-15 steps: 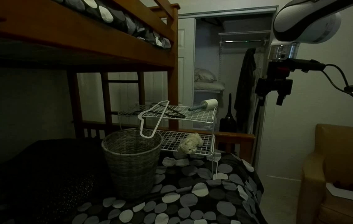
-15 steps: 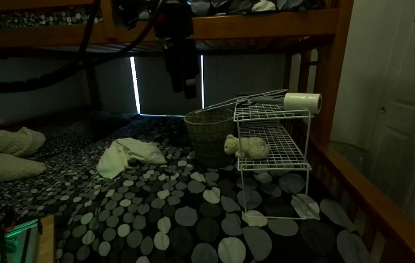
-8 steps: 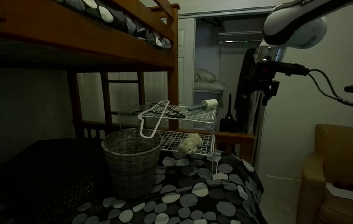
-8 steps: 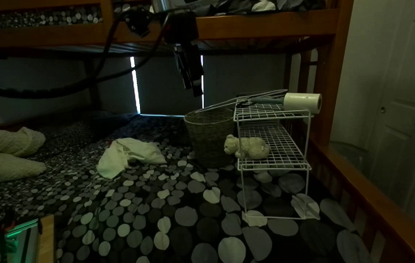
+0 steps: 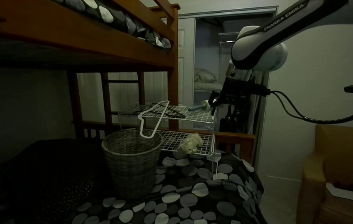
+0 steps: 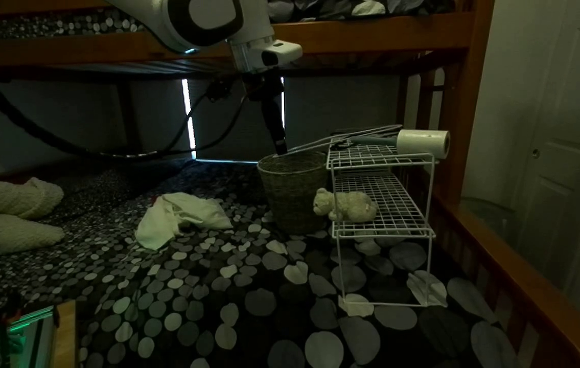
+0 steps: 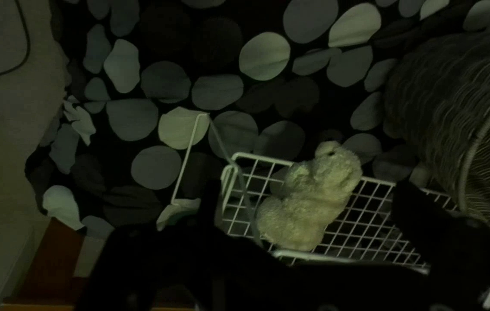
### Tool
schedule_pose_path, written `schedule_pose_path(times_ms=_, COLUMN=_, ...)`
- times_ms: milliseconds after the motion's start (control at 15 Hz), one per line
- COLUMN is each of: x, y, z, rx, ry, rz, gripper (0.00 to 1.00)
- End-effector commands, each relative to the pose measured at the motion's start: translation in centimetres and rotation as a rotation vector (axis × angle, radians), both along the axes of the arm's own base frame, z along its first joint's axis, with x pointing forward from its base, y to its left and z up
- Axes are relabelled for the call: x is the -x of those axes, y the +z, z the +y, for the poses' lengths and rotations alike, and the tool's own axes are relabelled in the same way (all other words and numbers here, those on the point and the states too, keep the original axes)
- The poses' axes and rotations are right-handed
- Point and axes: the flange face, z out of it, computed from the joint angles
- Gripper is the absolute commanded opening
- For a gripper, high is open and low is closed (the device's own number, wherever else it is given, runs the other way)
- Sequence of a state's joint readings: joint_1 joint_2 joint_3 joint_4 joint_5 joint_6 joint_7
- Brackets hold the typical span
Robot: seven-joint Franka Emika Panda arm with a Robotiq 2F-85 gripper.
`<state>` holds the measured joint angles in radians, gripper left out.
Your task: Put the toy bear in the basket.
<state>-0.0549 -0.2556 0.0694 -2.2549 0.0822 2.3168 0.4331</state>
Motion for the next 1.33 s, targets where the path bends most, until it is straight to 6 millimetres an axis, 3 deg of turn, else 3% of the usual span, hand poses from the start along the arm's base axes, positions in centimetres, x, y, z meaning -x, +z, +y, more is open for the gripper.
schedule_pose_path(times_ms=0, x=-0.3, y=-0.4, z=0.6, rx=-0.001, ry=0.013, rz=0.008, gripper=1.00)
schedule_pose_path(times_ms=267, x=-0.3, y=-0.1, z=0.1, rx=-0.002, ry=0.003, rz=0.003, gripper=1.00)
schedule_pose_path(times_ms=800, x=-6.5, y=-8.4, z=2.6, rx=0.156, ry=-0.293, rz=-0.107, gripper=1.00)
schedule_pose_path(times_ms=933, x=-8.1, y=-9.7, z=4.1, rx=0.195, ry=-0.318, rz=-0.151, gripper=1.00)
schedule_pose_path(times_ms=1267, x=-12.0, y=-12.8, z=10.6, rx=0.159, ry=-0.292, rz=-0.232, gripper=1.00)
